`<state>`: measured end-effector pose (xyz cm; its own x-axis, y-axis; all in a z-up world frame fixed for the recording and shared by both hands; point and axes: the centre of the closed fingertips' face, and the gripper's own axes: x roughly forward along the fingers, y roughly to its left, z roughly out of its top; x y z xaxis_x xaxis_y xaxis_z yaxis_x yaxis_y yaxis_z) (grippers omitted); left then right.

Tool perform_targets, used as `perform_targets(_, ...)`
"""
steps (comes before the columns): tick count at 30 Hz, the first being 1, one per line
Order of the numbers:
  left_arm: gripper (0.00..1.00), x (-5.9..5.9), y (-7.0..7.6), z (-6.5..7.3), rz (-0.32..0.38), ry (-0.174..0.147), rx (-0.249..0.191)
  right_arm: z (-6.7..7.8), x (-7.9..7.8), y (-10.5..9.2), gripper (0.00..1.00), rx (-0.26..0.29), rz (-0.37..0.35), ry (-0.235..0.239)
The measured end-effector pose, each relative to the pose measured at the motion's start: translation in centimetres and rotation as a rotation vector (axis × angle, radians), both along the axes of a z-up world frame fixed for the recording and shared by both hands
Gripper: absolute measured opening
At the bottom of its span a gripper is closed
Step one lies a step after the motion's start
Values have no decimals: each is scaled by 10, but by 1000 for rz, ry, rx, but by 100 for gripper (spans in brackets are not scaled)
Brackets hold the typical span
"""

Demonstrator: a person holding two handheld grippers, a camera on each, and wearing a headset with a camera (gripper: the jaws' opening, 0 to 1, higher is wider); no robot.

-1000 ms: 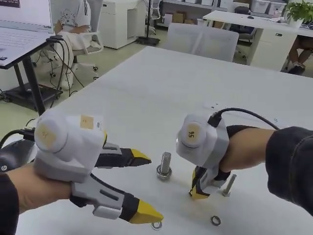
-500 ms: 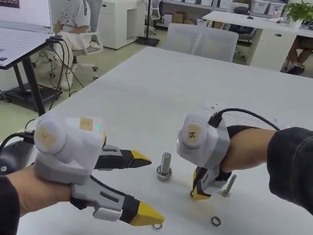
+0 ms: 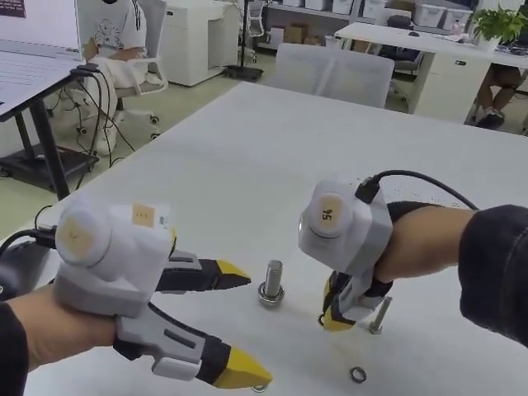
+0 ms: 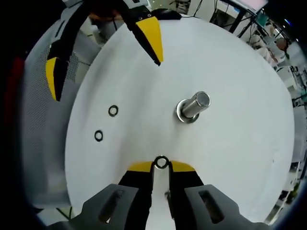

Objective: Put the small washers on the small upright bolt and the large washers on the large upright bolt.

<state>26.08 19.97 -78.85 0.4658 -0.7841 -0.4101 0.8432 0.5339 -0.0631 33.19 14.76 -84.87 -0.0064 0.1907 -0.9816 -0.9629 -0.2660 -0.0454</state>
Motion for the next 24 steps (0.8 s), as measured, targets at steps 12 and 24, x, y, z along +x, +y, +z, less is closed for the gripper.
perform_targets(12,71,0,-1,-3,-8,5,1,36,-1,-2,13,43,-15,-29)
perform_targets(24,72,2,-3,-1,-13,1,-2,67,7,-16,13,75,-42,-65)
